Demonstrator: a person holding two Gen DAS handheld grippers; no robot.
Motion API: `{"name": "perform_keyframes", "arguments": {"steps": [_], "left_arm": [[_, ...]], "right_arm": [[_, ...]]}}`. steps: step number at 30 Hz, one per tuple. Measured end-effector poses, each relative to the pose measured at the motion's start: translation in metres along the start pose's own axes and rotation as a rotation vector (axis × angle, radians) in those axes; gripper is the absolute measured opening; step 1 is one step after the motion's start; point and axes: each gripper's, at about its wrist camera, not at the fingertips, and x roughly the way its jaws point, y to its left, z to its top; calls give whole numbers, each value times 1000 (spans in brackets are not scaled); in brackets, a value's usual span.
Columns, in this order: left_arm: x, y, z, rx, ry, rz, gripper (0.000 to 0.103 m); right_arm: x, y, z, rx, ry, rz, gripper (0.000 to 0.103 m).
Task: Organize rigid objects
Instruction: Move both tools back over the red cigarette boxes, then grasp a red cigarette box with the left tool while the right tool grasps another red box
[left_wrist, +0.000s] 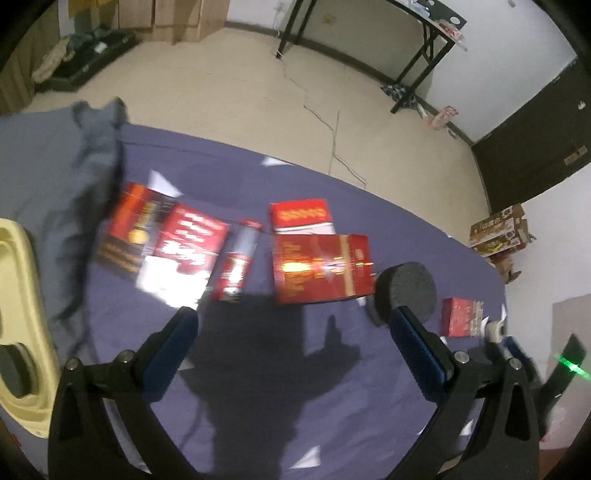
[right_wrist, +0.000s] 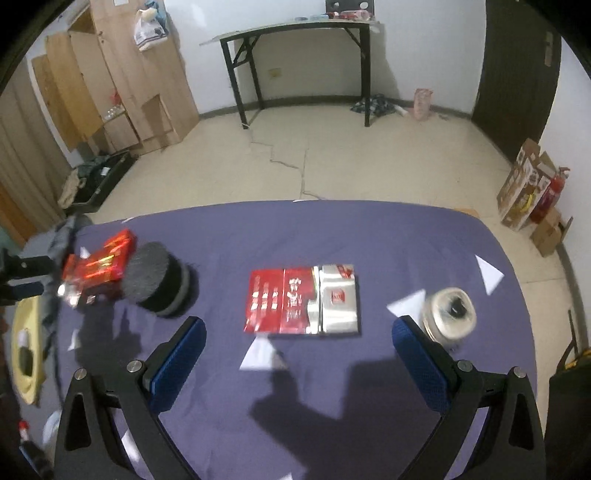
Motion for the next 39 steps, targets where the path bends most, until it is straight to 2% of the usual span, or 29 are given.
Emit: {"name": "perform_keyframes", "arguments": {"steps": [4, 7, 11, 14, 17, 20, 23, 28, 31, 34, 39], "left_arm": [[31, -22, 9, 21, 45, -32, 103], [36, -34, 15, 51, 17, -10, 103], [45, -42, 22, 94, 4, 4, 103], [55, -39, 26, 75, 9, 32, 103], [63, -38, 31, 71, 34, 37, 103], [68, -43, 31, 102, 32, 55, 103], [75, -49, 29, 132, 48, 70, 103], [71, -49, 27, 153, 21, 91, 103], [69, -46, 26, 160, 15, 110, 103], [72, -44, 25, 179, 19, 143, 103], [82, -40, 21, 203, 45, 147, 103]], "right_arm": [[32, -3, 1, 83, 25, 57, 103], [39, 0, 6, 22, 19, 29, 103], [65, -2, -2, 17, 32, 45, 103], [78, -1, 0, 14, 40, 6, 103], [92, 11, 6, -16, 21, -83, 103], [101, 14, 12, -15, 32, -67, 103], [108, 16, 17, -30, 30, -90, 103], [117, 17, 22, -49, 30, -140, 103], [127, 34, 12, -63, 49, -131, 103], [131, 38, 7, -73, 59, -137, 103], [137, 32, 6, -74, 79, -144, 103]]}}
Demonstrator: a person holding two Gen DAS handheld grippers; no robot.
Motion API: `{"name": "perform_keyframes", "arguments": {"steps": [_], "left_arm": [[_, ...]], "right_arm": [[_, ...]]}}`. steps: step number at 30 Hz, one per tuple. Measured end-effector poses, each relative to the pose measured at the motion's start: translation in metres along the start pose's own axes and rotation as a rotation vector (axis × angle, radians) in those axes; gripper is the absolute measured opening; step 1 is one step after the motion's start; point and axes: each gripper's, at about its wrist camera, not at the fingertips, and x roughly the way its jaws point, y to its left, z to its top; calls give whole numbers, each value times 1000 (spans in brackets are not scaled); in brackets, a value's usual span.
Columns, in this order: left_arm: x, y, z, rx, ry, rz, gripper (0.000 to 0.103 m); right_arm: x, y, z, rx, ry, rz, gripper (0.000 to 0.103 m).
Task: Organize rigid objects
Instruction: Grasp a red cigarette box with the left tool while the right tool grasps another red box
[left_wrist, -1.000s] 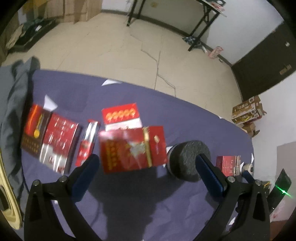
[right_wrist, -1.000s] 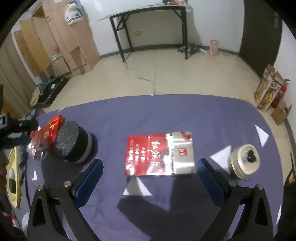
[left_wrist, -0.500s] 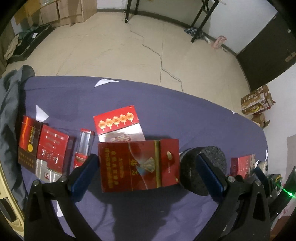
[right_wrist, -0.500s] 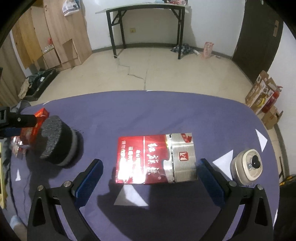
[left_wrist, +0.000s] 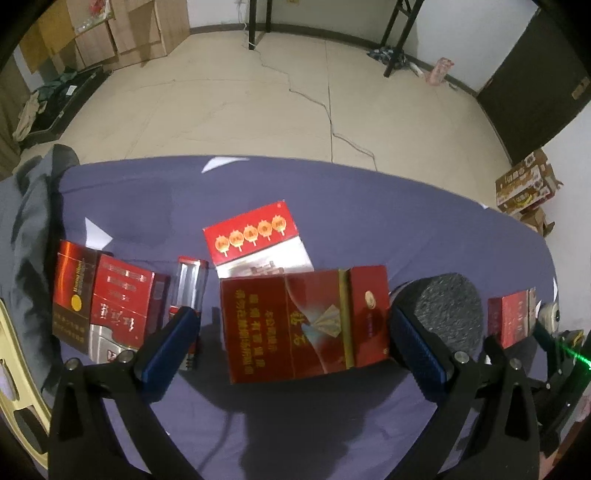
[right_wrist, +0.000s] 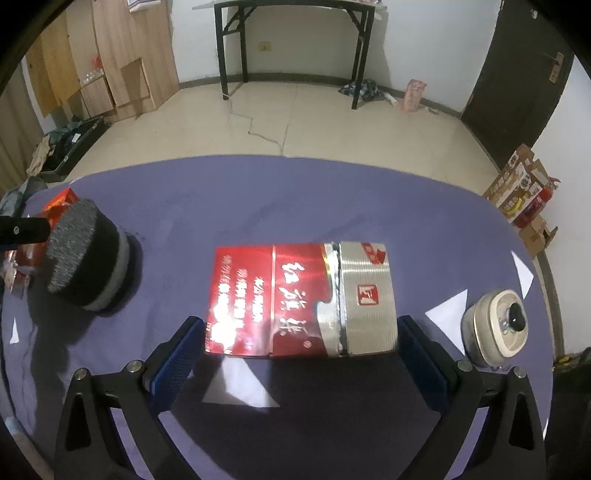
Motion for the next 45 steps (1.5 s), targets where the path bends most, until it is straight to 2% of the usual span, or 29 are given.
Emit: {"name": "perform_keyframes", "arguments": {"steps": [4, 5, 6, 7, 9, 17, 19, 20, 23, 26, 28, 31, 33, 35, 37, 39, 45], "left_arm": [[10, 3, -2, -1, 23, -25, 102], [11, 3, -2, 7, 25, -38, 99], [10, 4, -3, 10, 21, -47, 88], [9, 5, -3, 13, 11, -70, 83], [8, 8, -3, 8, 14, -115, 80], [4, 28, -1, -75, 20, -200, 79], [6, 29, 0, -90, 29, -218, 80], [8, 31, 1, -95, 37, -225, 85], [9, 34, 6, -103, 36, -195, 94], [-3, 35, 9, -86, -43, -86, 101], [-8, 32, 11, -52, -63, -52, 102], [-13, 31, 17, -31, -69, -80, 102], [-15, 32, 19, -17, -83, -73, 102], [-20, 19, 17, 88, -100, -51, 102], [-24, 1, 12, 206, -104, -76, 102], [-25, -13, 10, 300, -88, -41, 102], [-10, -22, 4, 369, -21, 25, 103]], "right_arm": [[2, 0, 6, -6, -13, 7, 103], [1, -2, 5, -10, -24, 12, 101], [0, -2, 3, -10, -36, 18, 99], [-1, -2, 4, -8, -52, 31, 89], [-1, -5, 0, -3, -61, 41, 90], [6, -15, -5, 45, -48, 84, 90], [7, -17, -6, 44, -44, 84, 90], [6, -20, -6, 41, -45, 84, 90], [5, -24, -8, 36, -47, 84, 91], [6, -24, -10, 26, -47, 78, 91], [7, -23, -11, 17, -45, 72, 92], [7, -24, -11, 16, -47, 72, 92], [6, -23, -11, 14, -47, 73, 92], [6, -23, -12, 11, -47, 74, 92], [7, -21, -12, 12, -46, 73, 92], [7, -20, -11, 11, -44, 72, 92], [6, -22, -11, 15, -43, 78, 92]]}}
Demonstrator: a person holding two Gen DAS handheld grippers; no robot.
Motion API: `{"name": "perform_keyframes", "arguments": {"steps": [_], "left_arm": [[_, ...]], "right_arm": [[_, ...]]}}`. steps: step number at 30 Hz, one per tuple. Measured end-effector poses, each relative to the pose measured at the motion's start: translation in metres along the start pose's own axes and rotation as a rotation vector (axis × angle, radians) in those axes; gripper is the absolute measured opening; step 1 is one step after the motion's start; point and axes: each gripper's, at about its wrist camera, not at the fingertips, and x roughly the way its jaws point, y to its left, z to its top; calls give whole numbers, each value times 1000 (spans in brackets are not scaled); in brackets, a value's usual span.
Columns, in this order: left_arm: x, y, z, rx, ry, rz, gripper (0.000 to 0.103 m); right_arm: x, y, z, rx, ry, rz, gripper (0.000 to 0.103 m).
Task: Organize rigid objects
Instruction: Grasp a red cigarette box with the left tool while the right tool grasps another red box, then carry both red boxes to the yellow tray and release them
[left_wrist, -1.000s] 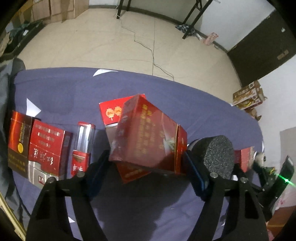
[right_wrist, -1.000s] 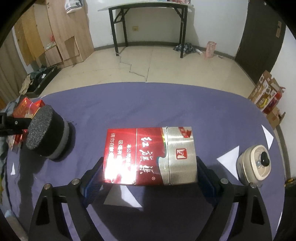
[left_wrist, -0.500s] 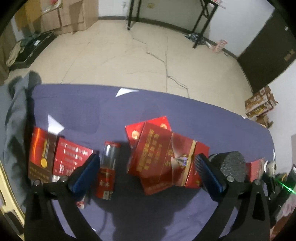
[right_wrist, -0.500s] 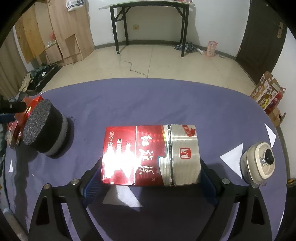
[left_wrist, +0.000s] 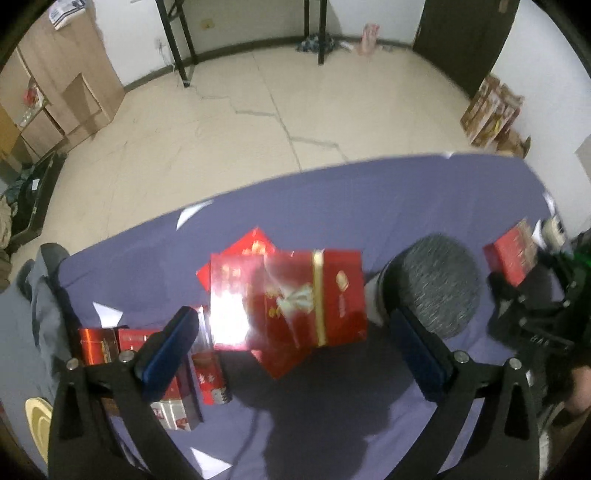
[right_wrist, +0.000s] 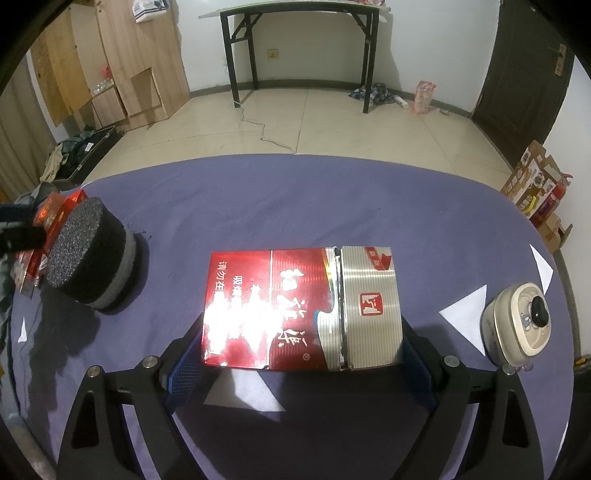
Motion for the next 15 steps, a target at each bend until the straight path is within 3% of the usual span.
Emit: {"name": "perform_keyframes", "arguments": {"steps": [9, 10, 11, 15], "left_arm": [[26, -8, 1, 15, 31, 57, 102], [29, -8, 2, 28, 41, 65, 101], [29, -8, 1, 35, 38, 70, 89], [6, 10, -5, -42, -32, -2, 89]], "right_arm": [[1, 0, -2, -4, -1, -2, 93], [1, 0, -2, -6, -2, -4, 93], [1, 0, -2, -5, -2, -5, 93], [-6, 3, -2, -15, -11, -17, 89]]}}
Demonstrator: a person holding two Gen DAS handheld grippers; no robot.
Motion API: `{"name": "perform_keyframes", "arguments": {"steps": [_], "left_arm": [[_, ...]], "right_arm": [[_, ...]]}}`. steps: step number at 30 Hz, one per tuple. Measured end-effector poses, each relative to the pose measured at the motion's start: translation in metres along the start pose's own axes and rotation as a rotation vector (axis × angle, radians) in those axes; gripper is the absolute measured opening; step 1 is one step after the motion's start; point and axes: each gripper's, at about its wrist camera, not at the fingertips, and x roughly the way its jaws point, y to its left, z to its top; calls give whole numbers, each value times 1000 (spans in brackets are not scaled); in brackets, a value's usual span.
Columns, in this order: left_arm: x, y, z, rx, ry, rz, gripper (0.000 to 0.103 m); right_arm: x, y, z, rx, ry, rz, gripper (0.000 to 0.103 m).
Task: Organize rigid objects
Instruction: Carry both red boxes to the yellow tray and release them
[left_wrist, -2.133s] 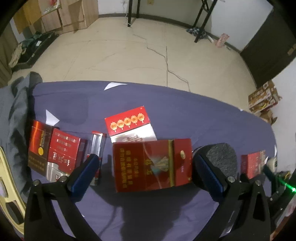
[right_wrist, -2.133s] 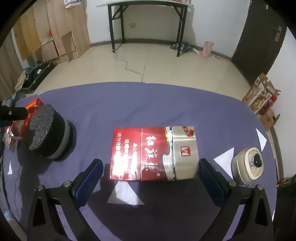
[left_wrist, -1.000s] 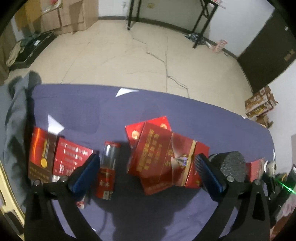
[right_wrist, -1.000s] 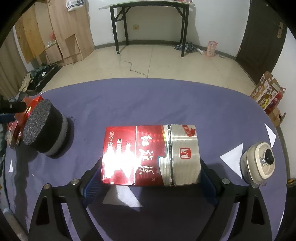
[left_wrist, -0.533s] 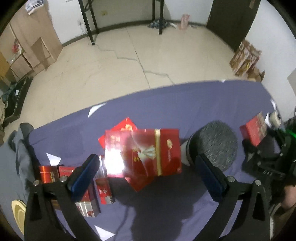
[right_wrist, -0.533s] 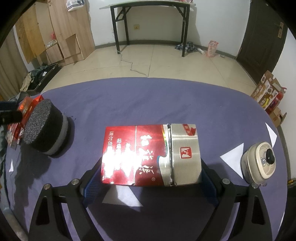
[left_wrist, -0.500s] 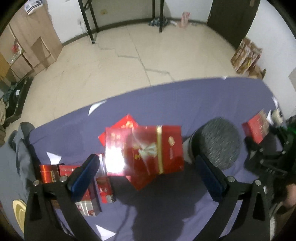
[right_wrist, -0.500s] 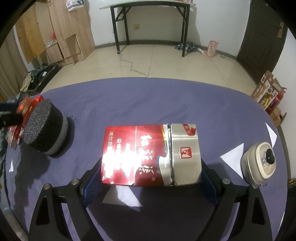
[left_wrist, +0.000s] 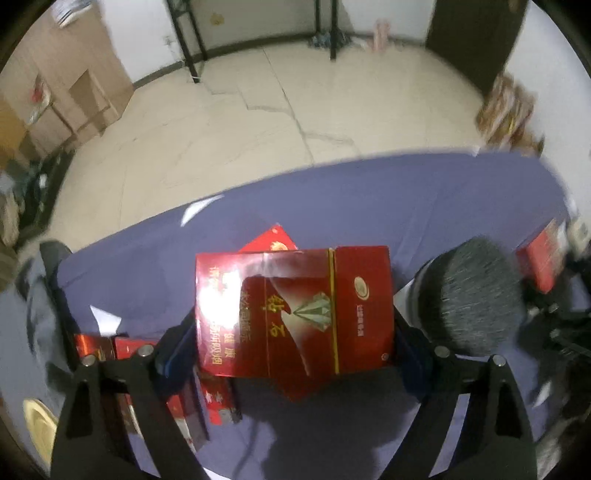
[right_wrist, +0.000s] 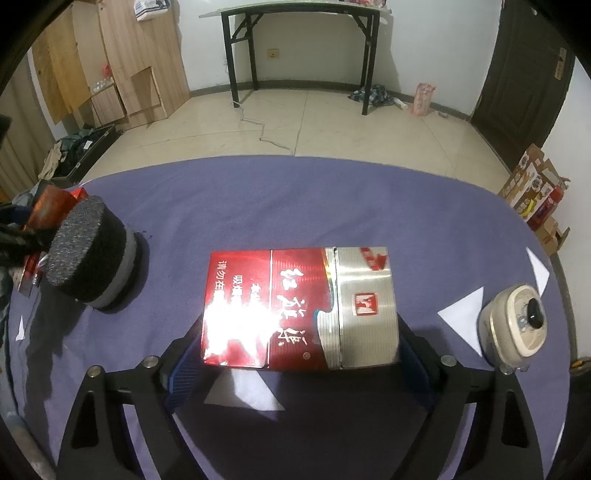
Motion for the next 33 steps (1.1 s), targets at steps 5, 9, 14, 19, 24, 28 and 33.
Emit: {"name": "perform_keyframes", "arguments": {"steps": [5, 9, 14, 19, 24, 28, 33], "left_arm": [[-52, 25, -5, -17, -48, -29, 89], [-109, 56, -16, -18, -89, -1, 89], [-192, 146, -79, -128, -180, 31, 89], [-238, 255, -204, -411, -232, 93, 89], [-206, 324, -303, -657, -128, 140, 89], [-179, 336, -338, -708, -57, 116, 89], [-157, 337, -368, -740, -30, 102, 89]], "right_arm": [[-32, 9, 3, 7, -94, 5, 89], [-70, 30, 6, 1, -178, 77, 89], [-131, 109, 3, -186, -286, 248, 89], [-167, 245, -10, -435, -249, 454, 89], [-179, 403, -48, -723, -173, 577, 89], [-163, 501, -80, -858, -69, 599, 89], [-126, 563, -70, -814, 63, 573, 89]]}}
